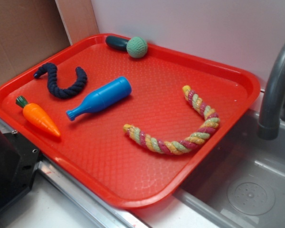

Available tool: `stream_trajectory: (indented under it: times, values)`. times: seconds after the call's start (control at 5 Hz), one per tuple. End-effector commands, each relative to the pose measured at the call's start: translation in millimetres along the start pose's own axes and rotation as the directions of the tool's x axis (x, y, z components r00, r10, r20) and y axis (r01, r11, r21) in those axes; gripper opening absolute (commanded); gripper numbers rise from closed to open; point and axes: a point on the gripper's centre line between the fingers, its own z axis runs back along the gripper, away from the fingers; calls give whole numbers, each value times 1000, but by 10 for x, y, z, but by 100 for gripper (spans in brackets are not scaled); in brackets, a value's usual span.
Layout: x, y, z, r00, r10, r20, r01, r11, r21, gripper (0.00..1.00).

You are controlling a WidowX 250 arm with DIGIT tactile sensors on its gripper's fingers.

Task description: Grab the multicolored rope.

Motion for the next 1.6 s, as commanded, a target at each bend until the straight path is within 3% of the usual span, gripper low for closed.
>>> stream_trajectory:
  times: [0.0, 0.2, 0.4, 0.8, 1.0, 1.4]
  values:
    - [0, 0, 0, 1000, 0, 0, 0, 1000, 0, 100]
    - [382, -184, -406, 974, 219, 56, -215, 975, -56, 100]
    - [842, -405, -624, 885, 463, 58, -454, 883, -119, 100]
    - [842, -405, -624, 885, 463, 58, -454, 883, -119, 100]
    - [1105, -442, -1130, 897, 438, -52, -440, 897, -38, 100]
    - [1435, -952, -2039, 807, 590, 37, -590, 808, -5, 100]
